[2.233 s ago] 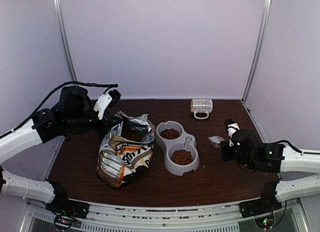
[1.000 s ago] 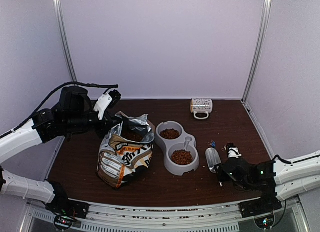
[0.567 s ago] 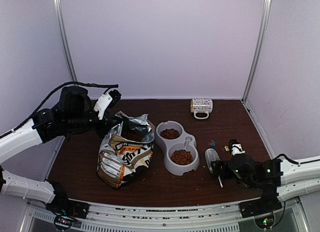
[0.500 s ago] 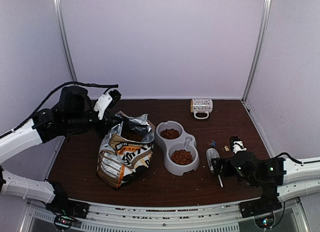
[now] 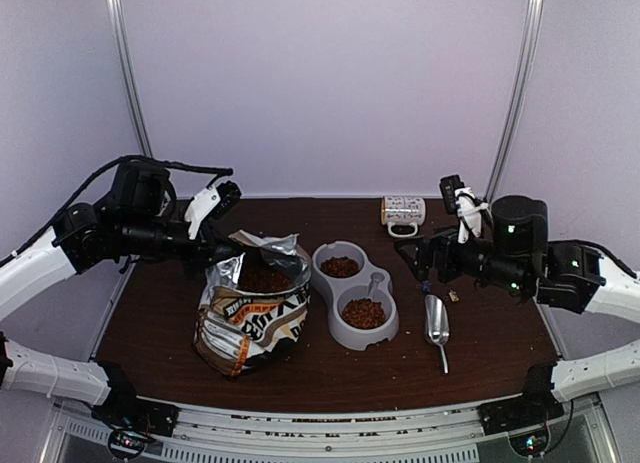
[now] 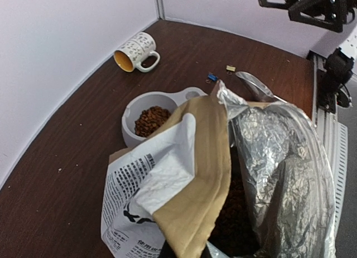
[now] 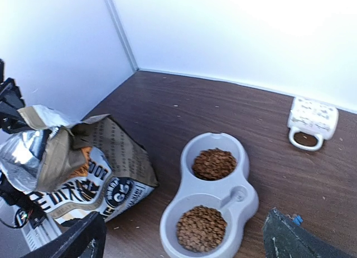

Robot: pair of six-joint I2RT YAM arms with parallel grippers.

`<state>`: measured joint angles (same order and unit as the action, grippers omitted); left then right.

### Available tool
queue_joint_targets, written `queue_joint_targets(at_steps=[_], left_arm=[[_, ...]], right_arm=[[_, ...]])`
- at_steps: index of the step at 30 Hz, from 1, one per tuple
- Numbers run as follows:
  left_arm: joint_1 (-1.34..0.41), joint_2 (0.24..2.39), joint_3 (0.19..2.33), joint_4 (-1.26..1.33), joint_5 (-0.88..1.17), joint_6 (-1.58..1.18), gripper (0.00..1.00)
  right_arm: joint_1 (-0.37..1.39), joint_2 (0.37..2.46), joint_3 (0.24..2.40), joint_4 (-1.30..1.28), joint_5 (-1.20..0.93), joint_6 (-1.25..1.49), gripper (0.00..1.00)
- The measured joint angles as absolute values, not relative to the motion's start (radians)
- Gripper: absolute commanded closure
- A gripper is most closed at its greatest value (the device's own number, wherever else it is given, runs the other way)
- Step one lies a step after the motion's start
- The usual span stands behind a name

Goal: Serve the pet food
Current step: Adjust the pet food bag at the center of the board.

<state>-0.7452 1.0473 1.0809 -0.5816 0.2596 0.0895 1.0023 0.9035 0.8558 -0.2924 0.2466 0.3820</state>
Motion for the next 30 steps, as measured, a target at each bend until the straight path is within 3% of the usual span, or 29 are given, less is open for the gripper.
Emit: queue_joint_targets(at_steps=[4,11,20,30], left_arm=[[-0.745,1.061,1.165,-0.730,0.326,0.125,1.00],[-0.752,1.062,1.271,-0.946,0.376,0.199,1.00],[-0.754,1.131,1.352,-1.057,0.500,0.253,1.00],[-0.773,1.261,1.433,-1.061,0.593,0.264,1.00]], right_arm=[[1.003,1.015,0.971,-0.286,0.088,0.303,0.01],[1.003,1.049,0.973,-0.254,-0.054,0.272,0.00],[1.002,0.938,0.839,-0.150,-0.109,0.225,0.00],[0.968,0.922,0.664,0.052,-0.371,0.125,0.01]])
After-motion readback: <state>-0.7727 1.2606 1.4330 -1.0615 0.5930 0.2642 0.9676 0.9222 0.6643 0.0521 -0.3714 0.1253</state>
